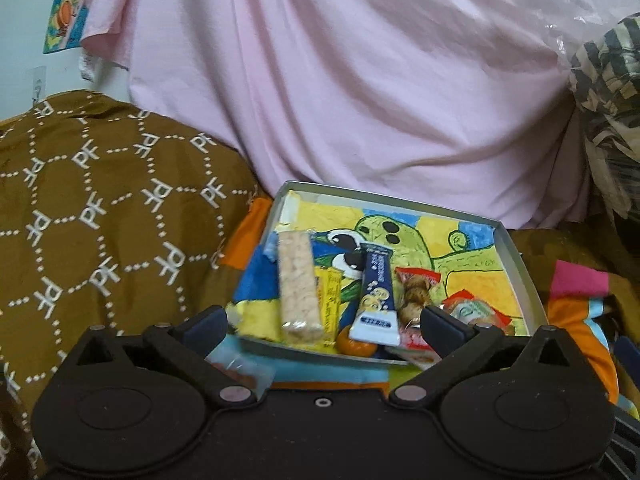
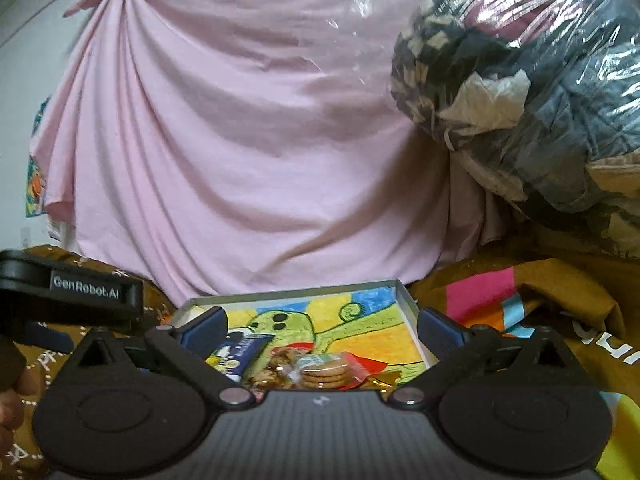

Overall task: Organize snacks
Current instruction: 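Withdraw both open tools from the box lid back over the remaining snacks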

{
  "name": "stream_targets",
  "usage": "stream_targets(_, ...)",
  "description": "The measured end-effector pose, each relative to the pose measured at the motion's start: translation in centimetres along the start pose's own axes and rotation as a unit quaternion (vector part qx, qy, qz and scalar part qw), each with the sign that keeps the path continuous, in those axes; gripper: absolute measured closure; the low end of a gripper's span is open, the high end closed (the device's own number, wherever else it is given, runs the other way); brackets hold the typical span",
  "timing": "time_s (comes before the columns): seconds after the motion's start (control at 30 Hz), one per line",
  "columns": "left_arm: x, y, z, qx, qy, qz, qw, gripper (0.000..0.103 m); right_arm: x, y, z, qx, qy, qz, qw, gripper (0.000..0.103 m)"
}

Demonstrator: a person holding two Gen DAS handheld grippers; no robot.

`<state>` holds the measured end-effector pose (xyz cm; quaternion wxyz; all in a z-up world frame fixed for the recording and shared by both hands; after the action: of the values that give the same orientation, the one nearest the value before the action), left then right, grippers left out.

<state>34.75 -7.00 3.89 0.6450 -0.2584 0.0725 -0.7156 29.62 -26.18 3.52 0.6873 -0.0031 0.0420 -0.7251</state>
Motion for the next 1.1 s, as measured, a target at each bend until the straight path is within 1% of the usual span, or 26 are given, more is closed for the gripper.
stream_targets(0.1, -0.8, -1.2, -0.6, 0.002, 0.004, 0.004, 1.0000, 0.001, -0.6, -1.7, -0.1, 0.003, -0.003, 0.005, 1.000, 0.000)
stream_targets(0.27, -2.6, -2.9, -2.3, -0.002, -0.002, 0.011, 0.9999, 0.001, -1.4, -3.7, -1.1, -0.019, -0.001, 0.018, 1.000, 0.000)
stream_targets(0.47, -4.7, -4.5, -4.4, -0.019, -0.011, 0.020, 0.9996, 0.001, -2.1, -5.4, -2.2, -0.040, -0.005, 0.023, 0.999, 0.000)
stream_targets(0.63, -6.8, -5.7, -6.4, -0.039, 0.002, 0.028, 0.9989, 0.001, -2.8, -6.6, -3.8, -0.078, 0.000, 0.022, 0.997, 0.000)
stream_targets(0.73, -8.2, -6.2, -7.6, -0.047, 0.007, 0.036, 0.9982, 0.001, -3.8, -7.8, -4.9, -0.095, -0.011, 0.029, 0.995, 0.000)
stream_targets(0.93, -10.7, -6.8, -9.3, -0.054, 0.012, 0.052, 0.9971, 0.001, -6.3, -9.6, -7.1, -0.134, -0.031, 0.052, 0.989, 0.000)
stream_targets(1.1, -12.0, -7.0, -10.2, -0.062, 0.013, 0.059, 0.9963, 0.001, -8.2, -10.3, -9.0, -0.168, -0.048, 0.073, 0.982, 0.000)
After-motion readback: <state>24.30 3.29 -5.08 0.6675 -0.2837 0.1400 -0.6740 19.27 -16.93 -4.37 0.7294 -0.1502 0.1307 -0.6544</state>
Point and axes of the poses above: each gripper's, at about its wrist camera, not at the fingertips, and y roughly the way its jaws point, x to its right, z to its top, the point moved 9 cm from there along y, roughly the way its jaws point, and after that the axes turned 6 degrees about -z, right-handed, at the moved point
